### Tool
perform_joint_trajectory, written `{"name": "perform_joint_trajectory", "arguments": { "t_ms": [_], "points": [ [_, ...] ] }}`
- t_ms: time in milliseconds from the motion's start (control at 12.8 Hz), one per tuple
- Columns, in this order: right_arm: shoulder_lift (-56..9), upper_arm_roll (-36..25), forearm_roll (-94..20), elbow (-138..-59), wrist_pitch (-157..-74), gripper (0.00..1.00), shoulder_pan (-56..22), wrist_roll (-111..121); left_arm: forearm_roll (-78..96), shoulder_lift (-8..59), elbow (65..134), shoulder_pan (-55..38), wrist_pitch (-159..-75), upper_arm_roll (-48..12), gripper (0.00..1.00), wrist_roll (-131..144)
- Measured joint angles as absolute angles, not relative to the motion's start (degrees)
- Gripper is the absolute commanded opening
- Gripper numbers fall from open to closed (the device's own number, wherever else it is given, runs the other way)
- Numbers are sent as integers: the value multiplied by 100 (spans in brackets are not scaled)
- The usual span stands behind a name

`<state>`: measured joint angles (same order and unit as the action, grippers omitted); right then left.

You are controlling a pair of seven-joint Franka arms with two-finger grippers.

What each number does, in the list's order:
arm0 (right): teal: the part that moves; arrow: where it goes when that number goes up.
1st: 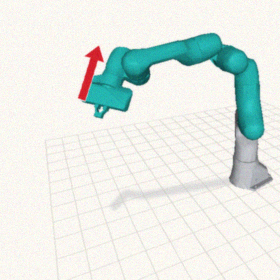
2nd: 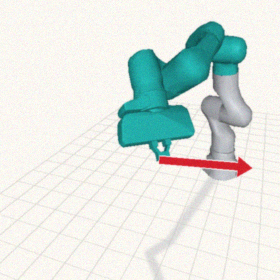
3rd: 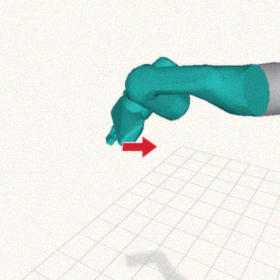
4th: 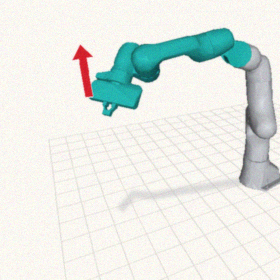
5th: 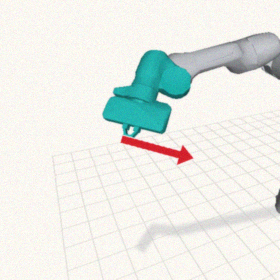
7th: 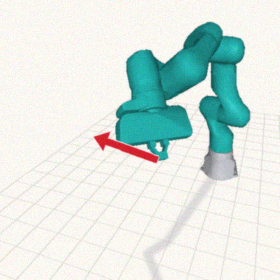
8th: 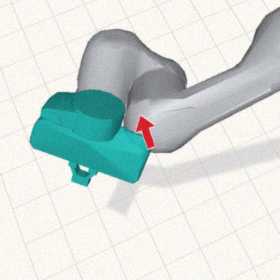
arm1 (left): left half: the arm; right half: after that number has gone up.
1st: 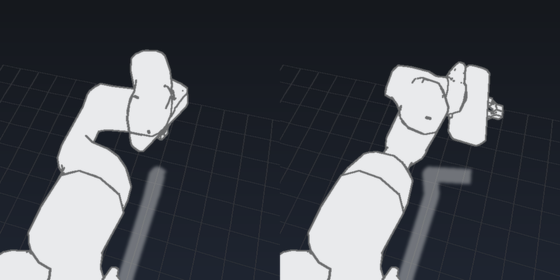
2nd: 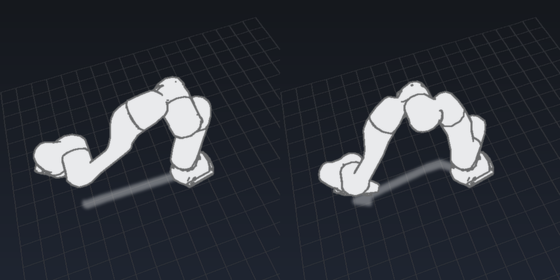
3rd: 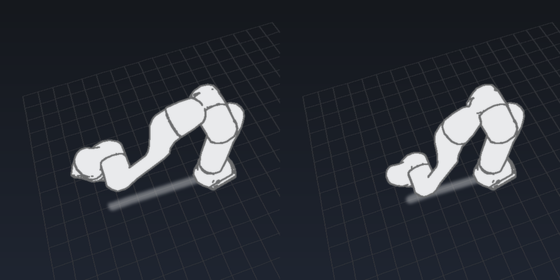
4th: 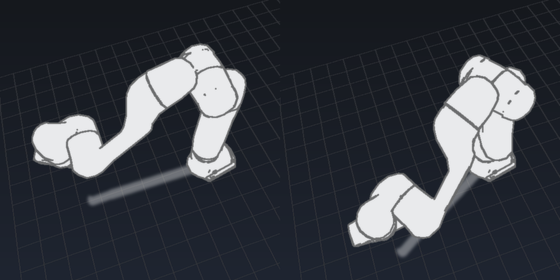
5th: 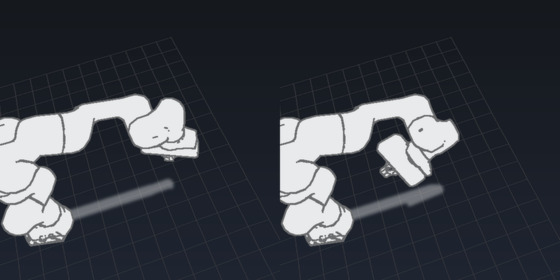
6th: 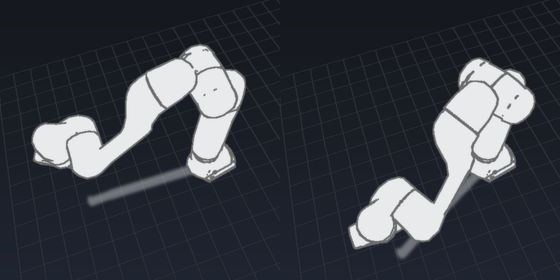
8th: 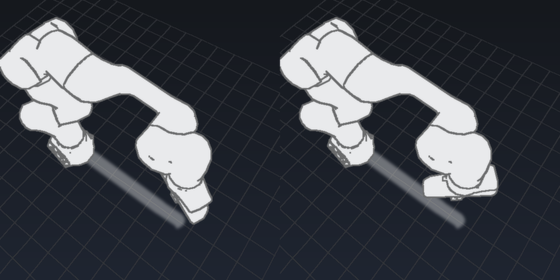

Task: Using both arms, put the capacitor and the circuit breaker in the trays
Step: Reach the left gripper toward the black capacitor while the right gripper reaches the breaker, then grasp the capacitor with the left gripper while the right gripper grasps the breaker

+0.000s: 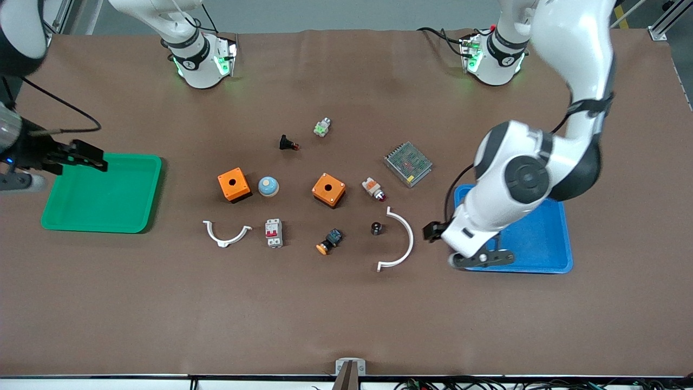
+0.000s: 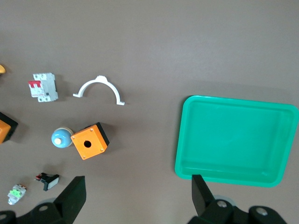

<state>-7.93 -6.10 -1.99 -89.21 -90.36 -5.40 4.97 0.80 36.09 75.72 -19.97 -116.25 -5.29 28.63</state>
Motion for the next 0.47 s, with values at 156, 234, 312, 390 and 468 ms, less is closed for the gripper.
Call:
{"name": "perform_joint_trajectory", "arguments": {
  "t_ms": [156,234,312,390,468],
  "points": [
    [-1258,-587,-254,-8976,-9295,100,-927,471,80,4015,7447,-2228,-11969,-529,97,3293],
    [-1520,-576,-269,-8985,-9593,100,-1235,317,80,4164,7410,-2371,-12046,-523,93,3583],
    [-1781,-563,-276,-8986,-9890,100,-1574,96,80,4293,7389,-2531,-12127,-510,84,3959],
    [-2005,-556,-277,-8981,-10123,100,-1893,-104,80,4416,7380,-2696,-12231,-498,73,4325],
    [-2186,-553,-298,-8981,-10304,100,-2152,-238,80,4544,7373,-2857,-12358,-474,69,4572]
  ]
}}
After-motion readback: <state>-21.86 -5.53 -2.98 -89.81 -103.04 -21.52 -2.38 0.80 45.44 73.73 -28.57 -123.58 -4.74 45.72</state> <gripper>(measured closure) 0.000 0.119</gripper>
